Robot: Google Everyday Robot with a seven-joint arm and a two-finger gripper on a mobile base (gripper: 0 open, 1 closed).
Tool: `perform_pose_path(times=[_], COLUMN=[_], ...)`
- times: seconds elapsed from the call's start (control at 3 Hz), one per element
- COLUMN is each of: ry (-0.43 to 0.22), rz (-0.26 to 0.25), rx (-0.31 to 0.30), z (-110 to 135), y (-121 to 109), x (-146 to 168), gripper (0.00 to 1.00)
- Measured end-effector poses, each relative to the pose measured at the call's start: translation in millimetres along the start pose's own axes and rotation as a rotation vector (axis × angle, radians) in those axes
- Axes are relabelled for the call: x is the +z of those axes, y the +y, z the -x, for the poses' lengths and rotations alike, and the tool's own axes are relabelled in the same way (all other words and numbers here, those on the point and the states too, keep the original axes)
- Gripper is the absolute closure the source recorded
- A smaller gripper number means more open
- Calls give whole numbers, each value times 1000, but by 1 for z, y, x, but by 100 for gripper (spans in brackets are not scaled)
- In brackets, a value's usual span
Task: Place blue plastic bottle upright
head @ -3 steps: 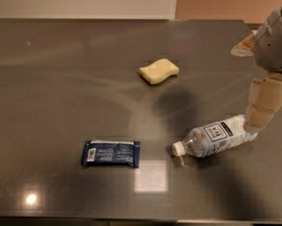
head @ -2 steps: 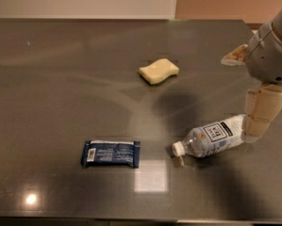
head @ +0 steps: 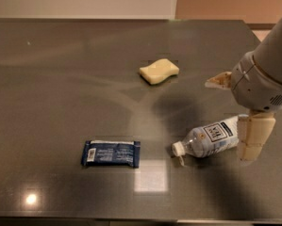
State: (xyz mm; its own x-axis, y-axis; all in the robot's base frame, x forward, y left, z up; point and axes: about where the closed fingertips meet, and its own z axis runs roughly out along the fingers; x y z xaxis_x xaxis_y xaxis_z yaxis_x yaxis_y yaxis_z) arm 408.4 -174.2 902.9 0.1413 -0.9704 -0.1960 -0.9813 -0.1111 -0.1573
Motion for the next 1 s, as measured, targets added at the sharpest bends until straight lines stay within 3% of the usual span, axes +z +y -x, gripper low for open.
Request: perform_pose_path(times=[1.0], ry=[8], rz=[65], rx=[-123], z=[2], y=[11], x=[47], gripper=[0])
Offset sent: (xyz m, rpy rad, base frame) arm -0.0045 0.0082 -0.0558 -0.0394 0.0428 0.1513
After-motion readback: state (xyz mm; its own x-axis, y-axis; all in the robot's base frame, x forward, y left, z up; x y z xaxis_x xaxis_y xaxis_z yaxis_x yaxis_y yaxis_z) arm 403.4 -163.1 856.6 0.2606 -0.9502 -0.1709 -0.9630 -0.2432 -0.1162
